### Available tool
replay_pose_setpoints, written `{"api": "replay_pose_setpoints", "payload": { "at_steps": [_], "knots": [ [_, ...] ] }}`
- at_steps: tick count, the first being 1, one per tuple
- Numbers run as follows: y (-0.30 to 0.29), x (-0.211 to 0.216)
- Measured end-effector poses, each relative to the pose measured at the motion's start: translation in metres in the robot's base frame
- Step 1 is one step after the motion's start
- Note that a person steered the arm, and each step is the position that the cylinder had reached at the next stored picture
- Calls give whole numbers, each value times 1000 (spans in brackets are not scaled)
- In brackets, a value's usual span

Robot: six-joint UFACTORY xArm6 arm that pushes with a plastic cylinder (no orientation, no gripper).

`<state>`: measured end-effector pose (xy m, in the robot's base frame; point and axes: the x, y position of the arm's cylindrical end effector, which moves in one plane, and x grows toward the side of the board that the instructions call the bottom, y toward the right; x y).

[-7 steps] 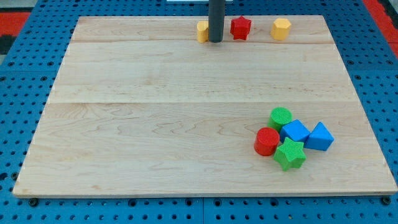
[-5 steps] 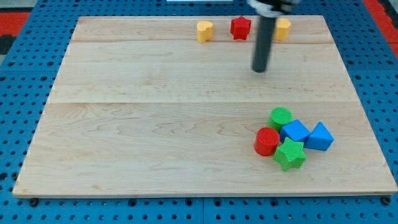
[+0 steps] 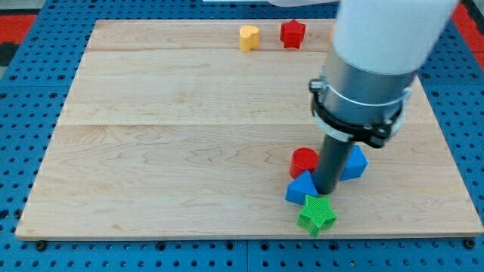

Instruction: Place the red circle left to the yellow heart

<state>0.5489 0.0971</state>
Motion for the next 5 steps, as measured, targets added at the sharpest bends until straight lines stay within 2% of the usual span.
{"api": "replay_pose_setpoints", "payload": {
  "at_steps": [1, 4, 5],
  "knots": [
    [-9, -17],
    [-24, -20],
    [-35, -49]
  ]
}}
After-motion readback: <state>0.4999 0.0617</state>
